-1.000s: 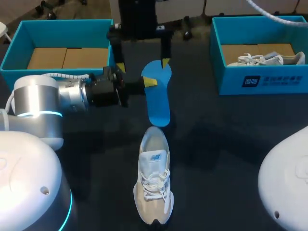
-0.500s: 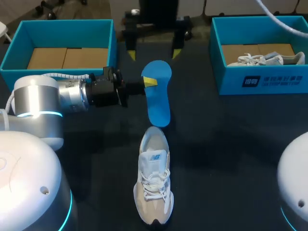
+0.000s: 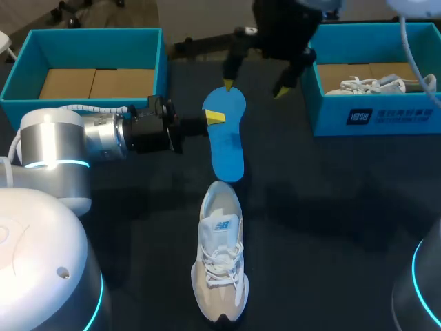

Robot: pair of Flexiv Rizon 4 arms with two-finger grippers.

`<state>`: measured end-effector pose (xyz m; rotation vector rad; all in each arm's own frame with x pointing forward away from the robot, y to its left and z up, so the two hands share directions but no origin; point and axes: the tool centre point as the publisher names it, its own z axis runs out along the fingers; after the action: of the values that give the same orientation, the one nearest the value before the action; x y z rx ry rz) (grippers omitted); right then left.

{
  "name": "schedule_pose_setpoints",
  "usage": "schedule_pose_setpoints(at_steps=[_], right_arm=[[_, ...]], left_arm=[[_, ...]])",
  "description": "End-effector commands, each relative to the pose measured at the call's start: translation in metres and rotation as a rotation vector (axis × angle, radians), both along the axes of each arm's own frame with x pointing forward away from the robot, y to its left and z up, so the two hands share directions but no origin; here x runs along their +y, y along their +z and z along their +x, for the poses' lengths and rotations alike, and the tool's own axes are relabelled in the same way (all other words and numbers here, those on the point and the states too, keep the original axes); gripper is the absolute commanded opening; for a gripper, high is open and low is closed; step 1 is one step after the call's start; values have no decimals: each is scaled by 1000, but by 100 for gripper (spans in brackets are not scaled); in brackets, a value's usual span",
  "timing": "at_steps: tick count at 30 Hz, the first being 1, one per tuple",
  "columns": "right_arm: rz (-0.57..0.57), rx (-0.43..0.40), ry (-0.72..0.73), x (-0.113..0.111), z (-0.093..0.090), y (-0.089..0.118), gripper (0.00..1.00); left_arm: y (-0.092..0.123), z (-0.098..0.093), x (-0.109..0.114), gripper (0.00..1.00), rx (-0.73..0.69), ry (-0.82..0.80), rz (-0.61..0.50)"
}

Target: Take the shoe out of the shoebox, open the shoe tongue, remove and reinsert the insole, then place the shoe into the shoebox

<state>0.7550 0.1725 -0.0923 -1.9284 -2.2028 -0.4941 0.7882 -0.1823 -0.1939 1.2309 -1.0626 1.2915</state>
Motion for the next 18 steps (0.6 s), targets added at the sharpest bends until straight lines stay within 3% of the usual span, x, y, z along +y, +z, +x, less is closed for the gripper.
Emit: schedule_pose_setpoints(at_steps=[1, 13, 18], right_arm=[[838, 88, 124, -4, 2, -12, 100], [1068, 82, 154, -7, 2, -48, 100], [1104, 88, 159, -8, 3, -51, 100]], left_arm=[[1, 0, 0, 0, 0, 0, 3], [1, 0, 0, 0, 0, 0, 3], [1, 0, 0, 0, 0, 0, 3]])
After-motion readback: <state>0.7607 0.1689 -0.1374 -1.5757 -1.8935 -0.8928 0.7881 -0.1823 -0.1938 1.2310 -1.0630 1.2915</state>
